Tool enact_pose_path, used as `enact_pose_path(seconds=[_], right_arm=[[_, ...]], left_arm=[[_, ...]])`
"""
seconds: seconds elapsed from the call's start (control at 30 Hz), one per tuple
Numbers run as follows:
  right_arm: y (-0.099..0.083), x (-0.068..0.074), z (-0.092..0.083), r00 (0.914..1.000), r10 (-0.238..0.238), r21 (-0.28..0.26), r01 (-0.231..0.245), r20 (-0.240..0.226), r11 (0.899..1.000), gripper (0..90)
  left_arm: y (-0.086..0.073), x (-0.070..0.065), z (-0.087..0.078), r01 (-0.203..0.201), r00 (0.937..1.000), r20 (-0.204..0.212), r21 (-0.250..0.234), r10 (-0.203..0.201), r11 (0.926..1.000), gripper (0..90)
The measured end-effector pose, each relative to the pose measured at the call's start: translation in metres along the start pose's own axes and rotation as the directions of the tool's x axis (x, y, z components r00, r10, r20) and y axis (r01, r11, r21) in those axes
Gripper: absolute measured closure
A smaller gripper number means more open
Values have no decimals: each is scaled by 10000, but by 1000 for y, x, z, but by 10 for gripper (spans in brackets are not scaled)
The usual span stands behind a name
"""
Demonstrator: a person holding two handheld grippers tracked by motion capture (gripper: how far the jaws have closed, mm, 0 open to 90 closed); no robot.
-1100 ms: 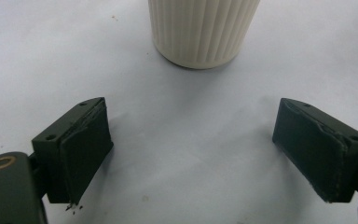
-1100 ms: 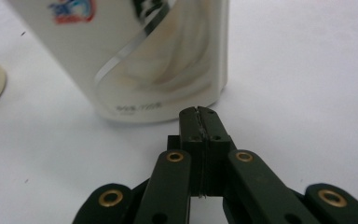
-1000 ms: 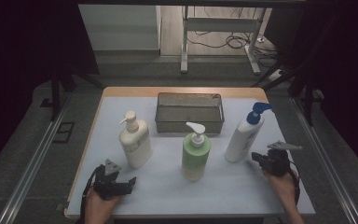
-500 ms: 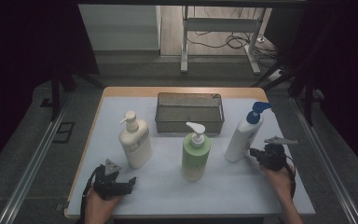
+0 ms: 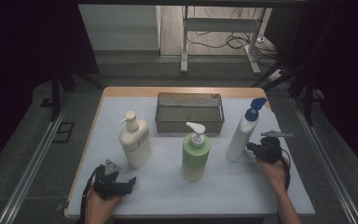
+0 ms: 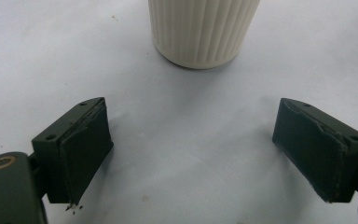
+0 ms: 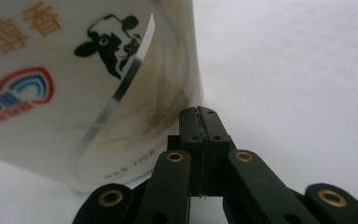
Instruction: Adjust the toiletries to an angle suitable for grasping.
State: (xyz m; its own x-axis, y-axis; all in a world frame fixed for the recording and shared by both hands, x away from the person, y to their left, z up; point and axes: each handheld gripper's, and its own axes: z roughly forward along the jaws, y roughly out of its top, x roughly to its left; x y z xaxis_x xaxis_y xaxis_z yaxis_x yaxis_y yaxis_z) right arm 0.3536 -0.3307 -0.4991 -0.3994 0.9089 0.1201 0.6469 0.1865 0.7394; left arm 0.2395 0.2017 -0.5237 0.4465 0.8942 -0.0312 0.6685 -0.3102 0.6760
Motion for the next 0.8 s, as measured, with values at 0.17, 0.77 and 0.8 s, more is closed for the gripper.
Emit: enact_pose_path(seconds=[0.17,0.77,0.8], right_arm=[[-1,0,-3,9998,58,-25,-58,-215,10000,881],[-22,55,-36,9879,-956,-246,933,-1222,9953,887],[-22,59,-35,9867,-1016,-221,996,-1266,9948,887]], left_arm=[[0,0,0,-2,10000,1,3,2,10000,108],[0,0,0,-16,10000,-7,5,16,10000,109],[0,0,0,-18,10000,-7,7,18,10000,109]])
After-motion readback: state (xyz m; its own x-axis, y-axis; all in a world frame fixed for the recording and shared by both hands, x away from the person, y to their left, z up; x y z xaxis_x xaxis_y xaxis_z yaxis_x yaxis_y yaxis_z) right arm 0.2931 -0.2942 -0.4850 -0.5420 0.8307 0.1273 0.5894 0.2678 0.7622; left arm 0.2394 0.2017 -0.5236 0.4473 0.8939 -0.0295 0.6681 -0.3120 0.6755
